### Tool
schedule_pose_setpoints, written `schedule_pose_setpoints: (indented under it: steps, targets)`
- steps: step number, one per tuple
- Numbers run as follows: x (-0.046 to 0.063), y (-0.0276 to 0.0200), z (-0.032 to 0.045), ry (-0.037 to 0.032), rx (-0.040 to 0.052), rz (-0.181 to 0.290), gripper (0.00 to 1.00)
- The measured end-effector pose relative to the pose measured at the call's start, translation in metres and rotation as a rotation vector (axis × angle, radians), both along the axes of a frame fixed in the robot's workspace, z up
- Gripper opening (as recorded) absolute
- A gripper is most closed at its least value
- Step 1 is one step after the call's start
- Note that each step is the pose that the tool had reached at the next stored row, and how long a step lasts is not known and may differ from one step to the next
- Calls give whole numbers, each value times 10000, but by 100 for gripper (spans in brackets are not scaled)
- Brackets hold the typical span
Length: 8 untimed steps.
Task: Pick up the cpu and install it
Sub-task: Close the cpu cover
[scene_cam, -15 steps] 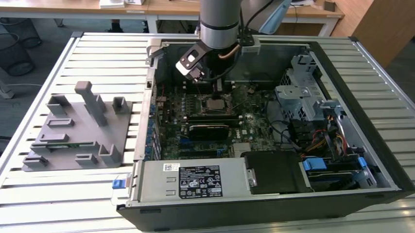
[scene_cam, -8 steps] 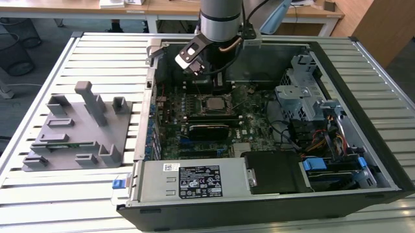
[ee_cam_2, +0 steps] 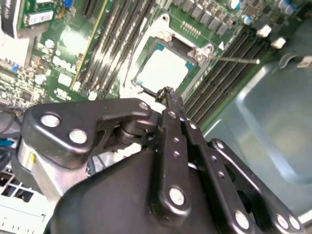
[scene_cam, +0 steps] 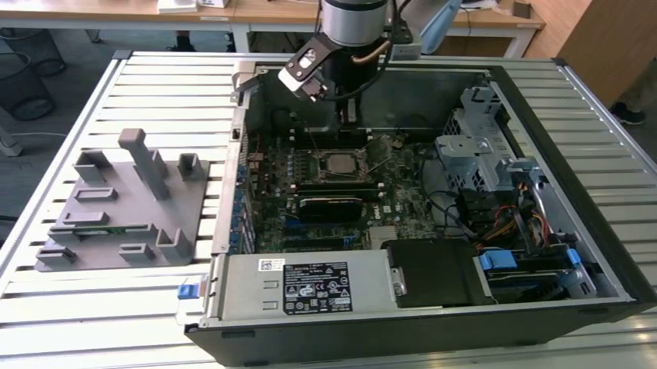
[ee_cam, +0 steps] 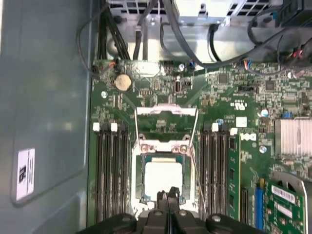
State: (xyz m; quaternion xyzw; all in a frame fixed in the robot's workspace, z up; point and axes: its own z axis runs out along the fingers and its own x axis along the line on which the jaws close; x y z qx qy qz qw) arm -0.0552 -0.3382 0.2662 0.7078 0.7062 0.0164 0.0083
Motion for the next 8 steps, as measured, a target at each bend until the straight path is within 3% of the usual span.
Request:
schedule_pose_setpoints:
  steps: [2,3,6,8]
  targets:
    - [62,-1,1,151,-4,0,11]
    - [90,-2,1,188,-2,0,11]
    - [111,-30,0,203,-3,0,11]
    - [111,-79,-4,204,-4,0,11]
